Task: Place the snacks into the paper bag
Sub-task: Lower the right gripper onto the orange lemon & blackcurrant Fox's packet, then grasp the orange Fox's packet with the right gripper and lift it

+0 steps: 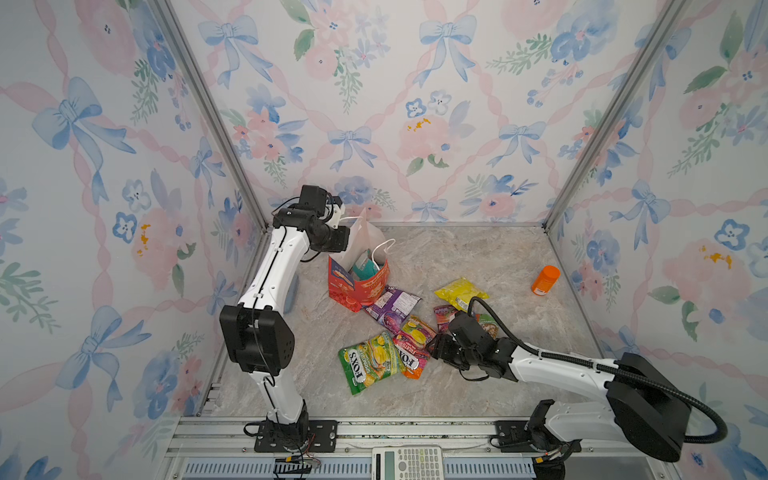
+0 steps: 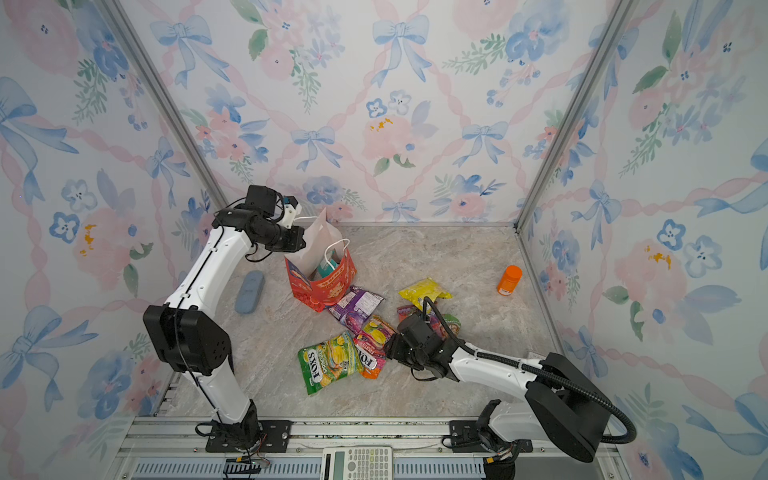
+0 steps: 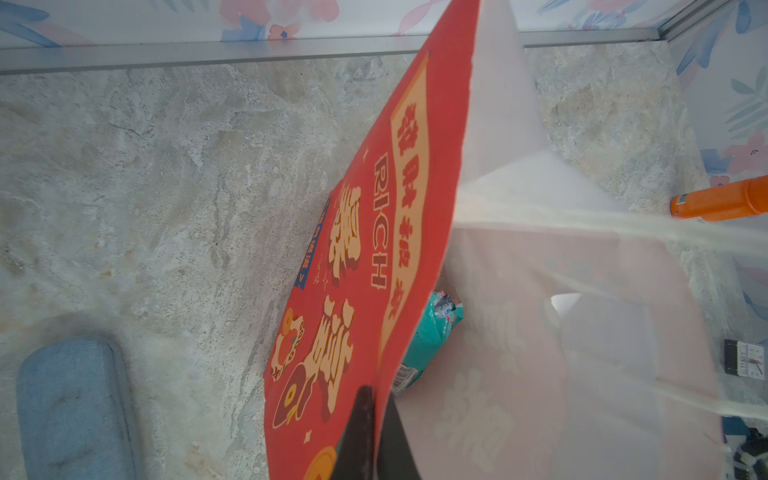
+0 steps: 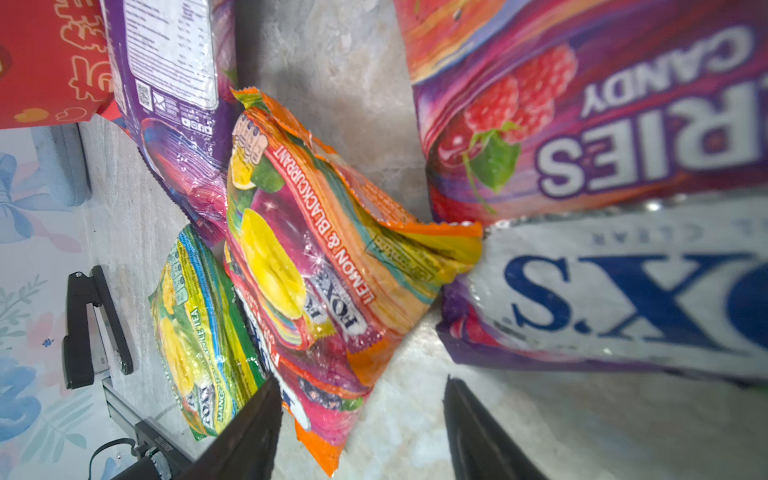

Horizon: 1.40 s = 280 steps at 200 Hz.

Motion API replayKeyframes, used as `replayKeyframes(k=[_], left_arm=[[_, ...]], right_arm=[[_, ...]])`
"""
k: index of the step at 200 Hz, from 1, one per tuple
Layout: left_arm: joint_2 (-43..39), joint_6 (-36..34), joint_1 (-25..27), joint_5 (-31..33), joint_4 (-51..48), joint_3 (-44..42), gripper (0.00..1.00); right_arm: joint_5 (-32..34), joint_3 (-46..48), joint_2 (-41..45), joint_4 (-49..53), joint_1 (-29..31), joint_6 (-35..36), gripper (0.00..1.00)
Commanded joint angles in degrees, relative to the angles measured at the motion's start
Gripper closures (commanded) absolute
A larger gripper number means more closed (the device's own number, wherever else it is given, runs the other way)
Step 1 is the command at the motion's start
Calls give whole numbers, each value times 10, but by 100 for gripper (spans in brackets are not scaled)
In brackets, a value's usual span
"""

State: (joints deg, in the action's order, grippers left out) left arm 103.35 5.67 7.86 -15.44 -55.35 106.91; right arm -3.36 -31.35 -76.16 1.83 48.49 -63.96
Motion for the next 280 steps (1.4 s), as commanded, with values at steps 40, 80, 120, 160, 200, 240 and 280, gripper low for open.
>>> replayKeyframes(k=[40, 80, 120, 160, 200, 240, 280], left_arm=[[12, 4, 2, 5, -12, -10, 100], [11, 3, 2, 6, -12, -10, 100], [9, 2, 2, 7, -12, -11, 100], [9, 2, 2, 8, -12, -12, 100], [7, 2, 2, 8, -12, -14, 100], [7, 2, 2, 8, -12, -13, 100], [7, 1, 2, 7, -12, -13, 100]], right_arm=[[-34, 4, -64, -71, -5, -27, 37], [-40, -1, -88, -95, -14, -32, 39], [-41, -4, -99, -108, -21, -34, 52], [-34, -12, -95, -97, -21, -25, 73], [-22, -17, -73, -75, -21, -11, 82], [5, -50, -32, -4, -19, 30, 90], [38, -89, 7, 71, -19, 76, 94]])
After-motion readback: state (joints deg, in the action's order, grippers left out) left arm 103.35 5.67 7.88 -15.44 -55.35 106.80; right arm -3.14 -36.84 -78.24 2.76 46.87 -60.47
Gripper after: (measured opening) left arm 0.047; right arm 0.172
